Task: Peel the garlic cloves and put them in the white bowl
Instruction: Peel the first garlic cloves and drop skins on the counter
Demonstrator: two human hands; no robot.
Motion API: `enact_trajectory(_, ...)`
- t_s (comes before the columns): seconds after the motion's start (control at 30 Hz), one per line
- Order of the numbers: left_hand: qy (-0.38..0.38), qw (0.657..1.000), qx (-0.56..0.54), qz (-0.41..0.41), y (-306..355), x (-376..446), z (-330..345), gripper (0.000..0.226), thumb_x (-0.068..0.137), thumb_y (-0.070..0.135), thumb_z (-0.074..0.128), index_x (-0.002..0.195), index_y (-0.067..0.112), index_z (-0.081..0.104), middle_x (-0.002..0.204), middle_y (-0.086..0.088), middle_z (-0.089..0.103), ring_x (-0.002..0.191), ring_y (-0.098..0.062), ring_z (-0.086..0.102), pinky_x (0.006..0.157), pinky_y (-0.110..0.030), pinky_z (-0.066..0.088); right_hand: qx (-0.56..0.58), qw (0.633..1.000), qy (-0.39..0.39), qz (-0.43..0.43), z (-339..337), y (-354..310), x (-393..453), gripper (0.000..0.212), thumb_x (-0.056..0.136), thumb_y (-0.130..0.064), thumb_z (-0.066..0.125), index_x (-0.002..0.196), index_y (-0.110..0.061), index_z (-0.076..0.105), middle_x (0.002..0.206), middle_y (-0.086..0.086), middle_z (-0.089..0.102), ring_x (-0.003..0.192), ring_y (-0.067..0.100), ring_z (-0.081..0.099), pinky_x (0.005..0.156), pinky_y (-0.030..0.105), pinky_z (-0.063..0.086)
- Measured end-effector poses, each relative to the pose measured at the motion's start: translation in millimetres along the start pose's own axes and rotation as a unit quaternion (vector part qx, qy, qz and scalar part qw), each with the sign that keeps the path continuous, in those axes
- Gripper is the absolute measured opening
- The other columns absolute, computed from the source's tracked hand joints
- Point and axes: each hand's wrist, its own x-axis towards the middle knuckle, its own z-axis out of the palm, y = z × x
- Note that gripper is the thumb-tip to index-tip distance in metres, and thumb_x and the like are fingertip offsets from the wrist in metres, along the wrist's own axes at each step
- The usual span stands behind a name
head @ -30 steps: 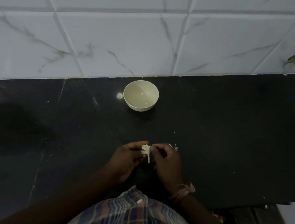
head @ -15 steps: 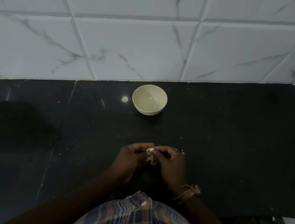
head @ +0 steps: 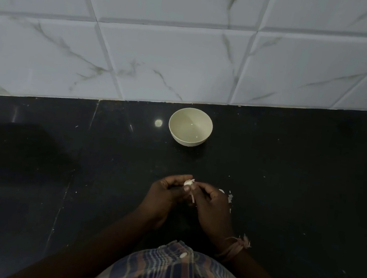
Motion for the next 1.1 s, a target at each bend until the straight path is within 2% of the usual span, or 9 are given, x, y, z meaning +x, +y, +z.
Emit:
enact_trajectory(0.13,0.005,0.999,0.035,0.021,1,-1,-2,0.027,0.093,-0.003,0.064,0.114,0.01,0.075,0.112,-0.01,0.077,0.104,-0.029,0.073,0.088,-0.041,0.057,0.041,0.999,-0.008,0.026,-2,-3,1,0.009,0.095,-0.015,0.068,0.096,-0.015,0.077,0.082,-0.004,0.077,0.075,0.005,0.072,0.063,0.016,0.054)
enact_trajectory(0.3,-0.001,0.993,0.099,0.07,10,-5,0,0.025,0.088,-0.001,0.07,0.109,0.011,0.076,0.104,-0.005,0.079,0.097,-0.017,0.075,0.079,-0.024,0.058,0.123,0.988,-0.005,0.087,0,0,6,0.014,0.091,-0.017,0.073,0.098,-0.006,0.076,0.088,0.009,0.078,0.078,0.016,0.073,0.069,0.024,0.058)
enact_trajectory(0.37,-0.006,0.99,0.115,0.078,12,-6,2,0.026,0.088,-0.003,0.07,0.11,0.011,0.076,0.103,-0.004,0.079,0.096,-0.016,0.075,0.078,-0.023,0.058,0.158,0.982,0.003,0.106,2,-1,8,0.015,0.091,-0.017,0.073,0.099,-0.004,0.076,0.09,0.012,0.078,0.08,0.02,0.073,0.072,0.029,0.059)
enact_trajectory(0.53,-0.003,0.987,0.135,0.085,13,-4,5,0.026,0.09,-0.003,0.07,0.11,0.011,0.077,0.103,-0.001,0.08,0.096,-0.013,0.075,0.08,-0.021,0.058,0.163,0.978,0.032,0.123,3,-3,10,0.011,0.092,-0.011,0.07,0.096,-0.002,0.076,0.085,0.009,0.078,0.07,0.01,0.072,0.059,0.017,0.054)
enact_trajectory(0.67,0.003,0.984,0.156,0.087,13,-1,8,0.028,0.087,-0.004,0.073,0.105,0.016,0.078,0.098,0.004,0.08,0.09,-0.006,0.075,0.074,-0.015,0.055,0.161,0.976,0.046,0.139,1,-1,14,0.01,0.092,-0.008,0.07,0.094,-0.001,0.076,0.08,0.008,0.077,0.065,0.008,0.071,0.055,0.016,0.052)
enact_trajectory(0.87,0.006,0.976,0.192,0.104,15,1,10,0.026,0.086,-0.001,0.074,0.107,0.014,0.078,0.102,0.005,0.079,0.094,-0.006,0.074,0.078,-0.014,0.054,0.152,0.975,0.057,0.151,1,4,19,0.01,0.093,-0.009,0.069,0.093,-0.002,0.076,0.074,0.004,0.075,0.058,0.006,0.068,0.051,0.015,0.05)
enact_trajectory(0.97,0.006,0.973,0.204,0.107,17,3,11,0.027,0.086,-0.001,0.075,0.109,0.012,0.078,0.101,0.006,0.078,0.093,-0.003,0.074,0.078,-0.013,0.054,0.17,0.968,0.057,0.176,2,4,23,0.01,0.092,-0.008,0.069,0.093,-0.002,0.076,0.081,0.009,0.077,0.069,0.014,0.07,0.055,0.021,0.052)
enact_trajectory(1.1,0.004,0.967,0.228,0.113,16,7,10,0.027,0.086,0.0,0.075,0.11,0.013,0.078,0.104,0.004,0.079,0.096,-0.004,0.074,0.084,-0.015,0.055,0.197,0.957,0.069,0.202,4,9,26,0.013,0.093,-0.006,0.068,0.098,0.003,0.075,0.094,0.02,0.076,0.087,0.031,0.071,0.069,0.032,0.059)
